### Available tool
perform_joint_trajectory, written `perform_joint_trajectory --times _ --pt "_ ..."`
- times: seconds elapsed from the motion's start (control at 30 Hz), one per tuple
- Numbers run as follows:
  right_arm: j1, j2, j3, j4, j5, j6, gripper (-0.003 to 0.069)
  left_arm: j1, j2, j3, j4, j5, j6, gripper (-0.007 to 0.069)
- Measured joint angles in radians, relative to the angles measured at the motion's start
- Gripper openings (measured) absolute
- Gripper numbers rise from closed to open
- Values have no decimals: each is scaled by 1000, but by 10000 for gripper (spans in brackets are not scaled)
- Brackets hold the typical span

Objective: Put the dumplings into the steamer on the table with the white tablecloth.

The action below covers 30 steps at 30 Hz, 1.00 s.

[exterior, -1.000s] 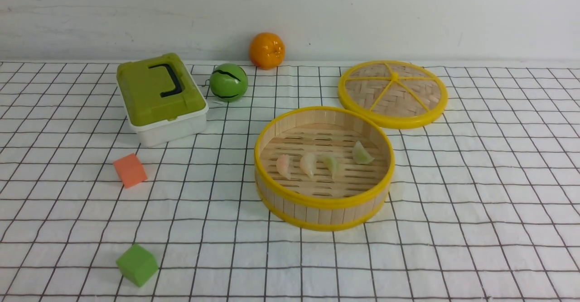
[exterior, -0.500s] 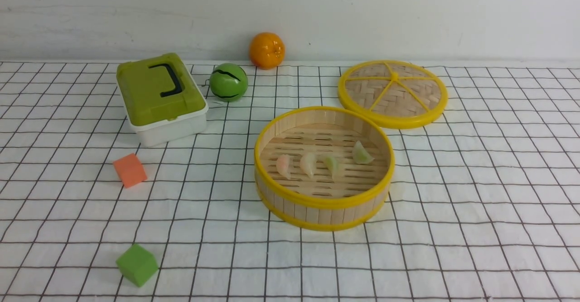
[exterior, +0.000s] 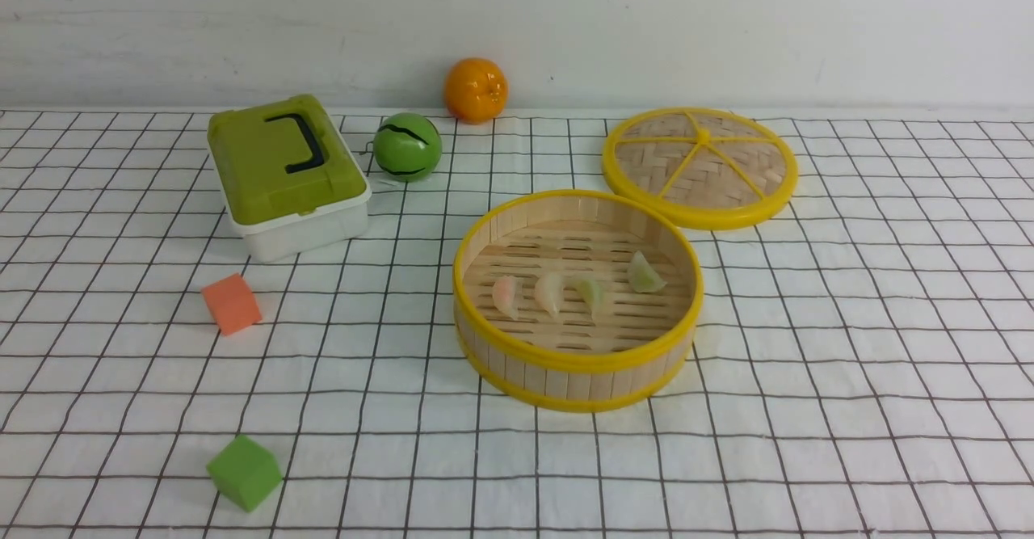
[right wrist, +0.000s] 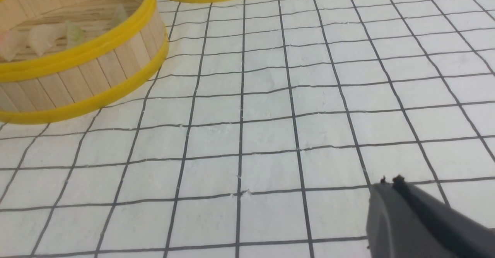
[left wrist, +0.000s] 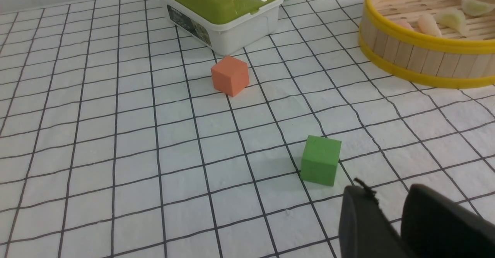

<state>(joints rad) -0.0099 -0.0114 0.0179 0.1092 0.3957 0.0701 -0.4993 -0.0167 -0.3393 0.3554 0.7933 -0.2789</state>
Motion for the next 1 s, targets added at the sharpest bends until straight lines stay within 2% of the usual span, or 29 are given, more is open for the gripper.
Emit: perform_joint_trajectory --times 0.37,0.5,0.57,0.7,0.77,0.87,0.93,1.0 --pt "0 0 0 0 1 0 -6 0 0 0 1 37 0 165" --pt "0 0 0 0 1 0 -3 58 0 18 6 126 8 165" --pt "0 0 0 0 1 0 -1 134 0 40 6 208 36 165" --pt "0 0 0 0 1 0 1 205 0 58 5 226 66 166" --pt "0 0 0 0 1 0 3 231 0 58 -3 187 75 166" --pt "0 0 0 0 2 0 5 254 0 60 -27 4 77 166" --pt "0 0 0 0 2 0 6 259 0 81 -38 -209 79 166" --pt "0 0 0 0 2 0 6 259 0 95 -43 -262 79 166"
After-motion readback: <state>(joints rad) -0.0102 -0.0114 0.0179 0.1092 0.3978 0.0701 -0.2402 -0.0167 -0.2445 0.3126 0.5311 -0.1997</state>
